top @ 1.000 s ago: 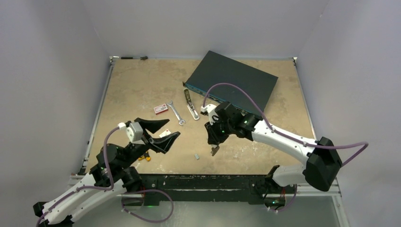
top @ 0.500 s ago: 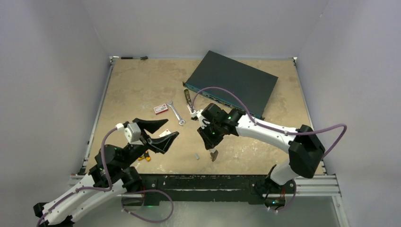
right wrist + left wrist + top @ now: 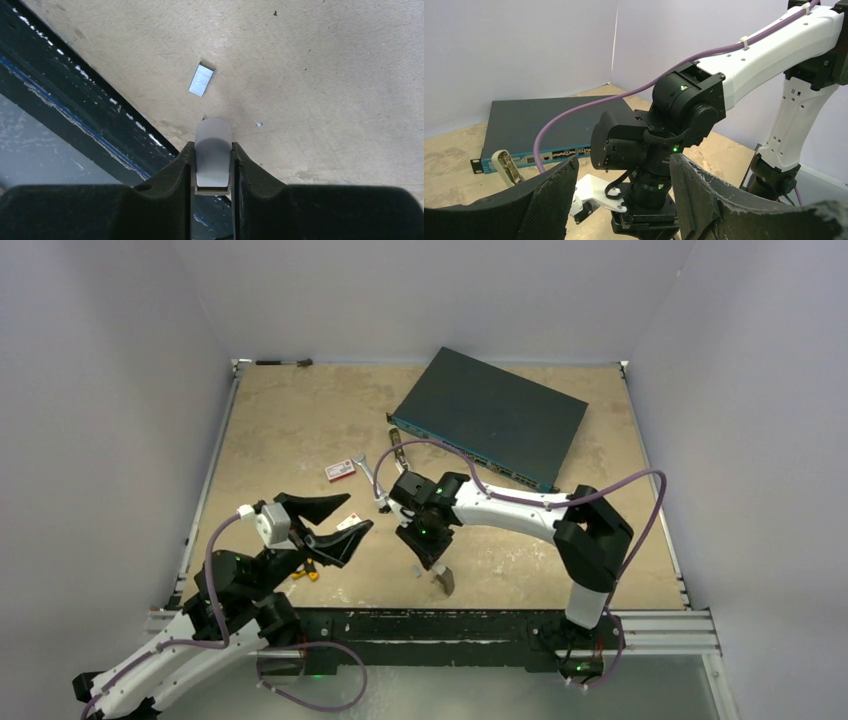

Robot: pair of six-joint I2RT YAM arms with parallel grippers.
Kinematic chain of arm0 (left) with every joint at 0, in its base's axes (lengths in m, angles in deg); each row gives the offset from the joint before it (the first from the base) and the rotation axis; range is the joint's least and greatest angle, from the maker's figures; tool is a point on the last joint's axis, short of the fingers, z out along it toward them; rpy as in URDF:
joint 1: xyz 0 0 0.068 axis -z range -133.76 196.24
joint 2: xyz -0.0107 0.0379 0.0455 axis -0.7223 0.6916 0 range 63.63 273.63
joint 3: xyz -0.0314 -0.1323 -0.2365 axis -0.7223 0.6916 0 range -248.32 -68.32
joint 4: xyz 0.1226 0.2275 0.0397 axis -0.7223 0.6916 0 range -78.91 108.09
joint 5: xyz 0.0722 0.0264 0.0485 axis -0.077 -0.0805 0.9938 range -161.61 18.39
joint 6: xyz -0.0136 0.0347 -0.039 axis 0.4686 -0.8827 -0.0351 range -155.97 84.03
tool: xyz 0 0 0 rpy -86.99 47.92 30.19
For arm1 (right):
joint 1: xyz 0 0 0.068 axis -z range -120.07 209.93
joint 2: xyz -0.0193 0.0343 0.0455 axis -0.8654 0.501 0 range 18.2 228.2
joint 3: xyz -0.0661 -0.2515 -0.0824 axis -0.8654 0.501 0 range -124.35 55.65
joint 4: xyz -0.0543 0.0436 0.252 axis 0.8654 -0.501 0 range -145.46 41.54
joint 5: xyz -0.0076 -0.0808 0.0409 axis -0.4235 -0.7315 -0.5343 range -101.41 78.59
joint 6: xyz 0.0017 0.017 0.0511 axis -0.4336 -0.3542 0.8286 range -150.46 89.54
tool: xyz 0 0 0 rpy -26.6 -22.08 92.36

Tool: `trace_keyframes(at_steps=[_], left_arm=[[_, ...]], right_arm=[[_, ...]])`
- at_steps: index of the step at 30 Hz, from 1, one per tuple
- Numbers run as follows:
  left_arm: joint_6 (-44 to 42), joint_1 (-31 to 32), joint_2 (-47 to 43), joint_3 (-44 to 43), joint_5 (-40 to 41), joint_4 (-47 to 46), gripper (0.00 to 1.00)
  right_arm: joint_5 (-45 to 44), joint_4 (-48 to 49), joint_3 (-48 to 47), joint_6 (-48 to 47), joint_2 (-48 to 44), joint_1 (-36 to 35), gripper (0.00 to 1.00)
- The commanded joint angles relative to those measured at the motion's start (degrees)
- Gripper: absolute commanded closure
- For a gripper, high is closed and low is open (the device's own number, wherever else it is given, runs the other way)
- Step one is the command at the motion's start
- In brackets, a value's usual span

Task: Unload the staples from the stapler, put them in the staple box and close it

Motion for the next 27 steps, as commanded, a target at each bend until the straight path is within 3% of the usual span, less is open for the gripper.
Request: trace_keyframes(at_steps=[1, 8, 17, 24, 27], left_arm=[[-0.7, 0.2, -1.2, -1.2, 1.2, 0.4, 0.34], [-0.7, 0.2, -2.0, -1.2, 1.6, 0.9, 0.34], [-0.7, 0.2, -2.3, -1.7, 2.2, 1.6, 0.34], [-0.7, 0.2, -2.2, -1.4, 2.8, 1.3, 0.34], [-0.7, 0.2, -2.1, -1.3, 3.0, 1.3, 0.34]], right_arm=[[-2.2, -4.0, -4.0, -0.7, 1.4, -0.6, 1.00], [-3.1, -3.3, -6.0, -0.7, 1.9, -1.0, 1.00], [-8.0, -2.6, -0.7, 4.2, -8.5, -1.0, 1.00], [-20.4, 9.4, 5.1, 8.5, -20.0, -0.9, 1.00], [-28.4, 20.2, 10.1, 9.5, -24.4, -0.9, 1.00]])
